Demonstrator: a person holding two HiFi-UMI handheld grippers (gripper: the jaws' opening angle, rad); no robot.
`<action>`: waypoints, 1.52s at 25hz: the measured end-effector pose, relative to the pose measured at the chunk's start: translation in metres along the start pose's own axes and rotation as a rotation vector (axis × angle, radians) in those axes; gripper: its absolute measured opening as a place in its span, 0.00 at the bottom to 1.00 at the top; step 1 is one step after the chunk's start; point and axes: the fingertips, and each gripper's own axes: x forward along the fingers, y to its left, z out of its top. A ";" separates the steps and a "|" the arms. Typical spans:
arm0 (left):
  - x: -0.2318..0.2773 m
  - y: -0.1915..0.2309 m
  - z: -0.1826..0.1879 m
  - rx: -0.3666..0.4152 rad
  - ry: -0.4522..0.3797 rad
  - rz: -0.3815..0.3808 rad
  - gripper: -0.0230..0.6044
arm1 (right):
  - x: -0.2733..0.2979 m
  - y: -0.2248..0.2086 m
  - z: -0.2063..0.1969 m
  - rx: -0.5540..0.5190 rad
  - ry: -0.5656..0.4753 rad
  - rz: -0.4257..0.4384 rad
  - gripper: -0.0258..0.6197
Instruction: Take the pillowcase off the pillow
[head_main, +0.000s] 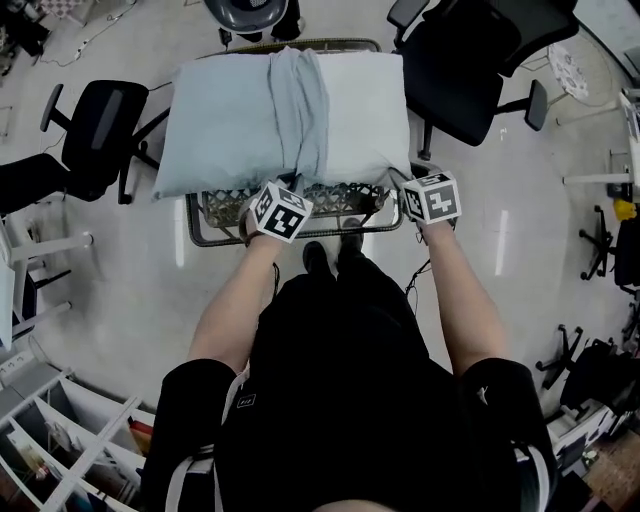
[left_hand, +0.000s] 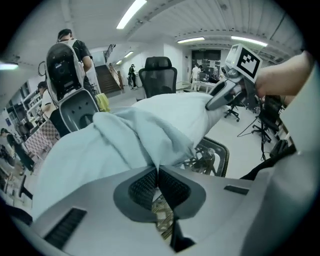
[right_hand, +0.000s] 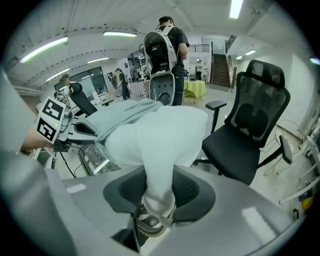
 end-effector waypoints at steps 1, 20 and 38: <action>-0.007 0.016 -0.005 -0.015 0.005 0.018 0.05 | -0.003 -0.007 0.009 -0.008 -0.015 -0.005 0.27; -0.022 0.041 -0.020 -0.013 -0.062 0.015 0.41 | -0.010 -0.018 0.018 0.054 -0.049 -0.023 0.24; -0.004 0.050 -0.021 -0.007 0.034 -0.024 0.33 | 0.027 -0.075 0.035 0.021 -0.030 -0.083 0.28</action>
